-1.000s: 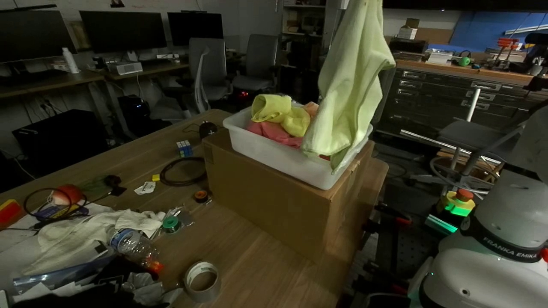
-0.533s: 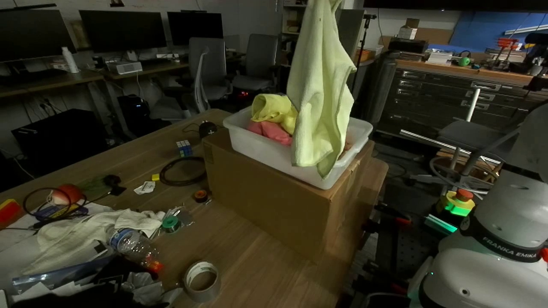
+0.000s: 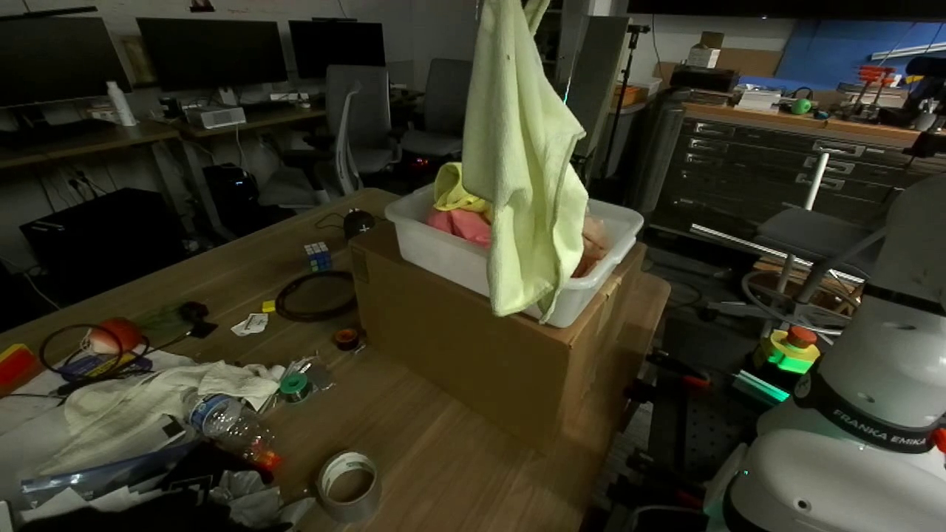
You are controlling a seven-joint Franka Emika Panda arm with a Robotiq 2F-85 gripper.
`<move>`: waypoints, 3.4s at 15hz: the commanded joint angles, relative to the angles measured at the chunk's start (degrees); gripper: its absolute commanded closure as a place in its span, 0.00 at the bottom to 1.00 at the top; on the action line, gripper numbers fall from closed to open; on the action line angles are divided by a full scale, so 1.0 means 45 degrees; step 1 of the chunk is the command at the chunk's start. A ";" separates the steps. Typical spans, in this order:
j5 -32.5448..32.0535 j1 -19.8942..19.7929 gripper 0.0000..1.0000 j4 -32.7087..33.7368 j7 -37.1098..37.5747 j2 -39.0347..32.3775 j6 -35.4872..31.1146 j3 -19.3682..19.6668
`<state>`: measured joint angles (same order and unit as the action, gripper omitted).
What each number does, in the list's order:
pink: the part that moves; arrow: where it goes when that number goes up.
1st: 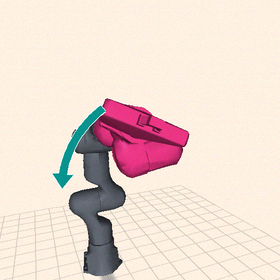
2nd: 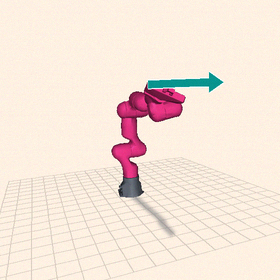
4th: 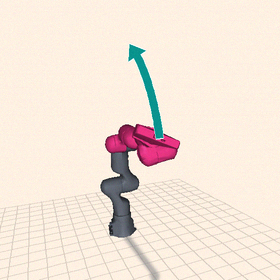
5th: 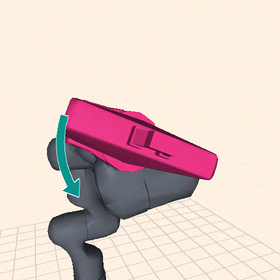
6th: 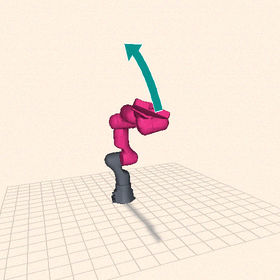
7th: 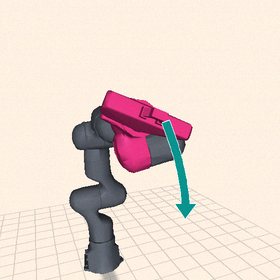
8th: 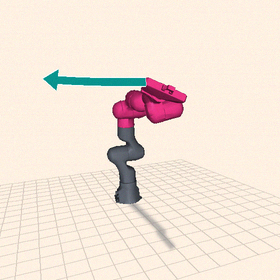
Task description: Remove the towels from the white bowl
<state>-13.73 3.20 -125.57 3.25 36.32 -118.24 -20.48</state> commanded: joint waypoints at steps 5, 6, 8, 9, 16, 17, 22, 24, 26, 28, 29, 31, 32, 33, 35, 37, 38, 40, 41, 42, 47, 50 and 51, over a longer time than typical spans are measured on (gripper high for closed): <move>-0.0933 0.1858 0.96 0.1689 -0.1764 -0.1910 0.1643 -0.0515; -0.1012 0.2077 0.96 0.1823 -0.2007 -0.2117 0.1846 -0.0592; -0.1293 0.2426 0.96 0.2085 -0.2310 -0.2423 0.2165 -0.0777; -0.1435 0.2568 0.96 0.2190 -0.2417 -0.2621 0.2260 -0.0873; -0.2253 0.3373 0.96 0.3183 -0.3046 -0.4024 0.3239 -0.1552; -0.2366 0.3477 0.96 0.3320 -0.3105 -0.4225 0.3341 -0.1655; -0.2809 0.3866 0.96 0.4252 -0.3240 -0.5144 0.3806 -0.1949; -0.2565 0.3846 0.96 0.5072 -0.3159 -0.5715 0.4348 -0.1890; -0.1697 0.3825 0.96 0.6285 -0.3611 -0.6465 0.5449 -0.1594; -0.0778 0.3810 0.96 0.7459 -0.4127 -0.7239 0.6434 -0.1260; -0.0364 0.3805 0.96 0.8022 -0.4504 -0.7605 0.6821 -0.1090; 0.0488 0.3815 0.96 0.9081 -0.5174 -0.8366 0.7473 -0.0802; 0.0902 0.3825 0.96 0.9560 -0.5404 -0.8749 0.7879 -0.0696; 0.1383 0.3829 0.96 1.0010 -0.5777 -0.8991 0.8178 -0.0595; 0.2387 0.3774 0.96 1.0715 -0.6480 -0.9404 0.8692 -0.0445; 0.3352 0.3735 0.96 1.1319 -0.6837 -0.9726 0.9130 -0.0376; 0.3450 0.3769 0.96 1.1462 -0.6741 -0.9847 0.9255 -0.0358; 0.3464 0.3826 0.95 1.1704 -0.6738 -0.9980 0.9358 -0.0349; 0.3035 0.3917 0.70 1.1639 -0.6581 -0.9924 0.9292 -0.0363; 0.2786 0.3949 0.70 1.1586 -0.6706 -0.9877 0.9253 -0.0369; 0.0982 0.3820 0.35 1.0677 -0.6440 -0.9351 0.8673 -0.0371; -0.0026 0.3343 0.13 0.9224 -0.5671 -0.8542 0.7048 0.0068; -0.0031 0.3061 0.04 0.8533 -0.5469 -0.8139 0.6420 0.0321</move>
<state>-12.20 19.60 -79.33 -23.65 -5.73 -82.44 -21.40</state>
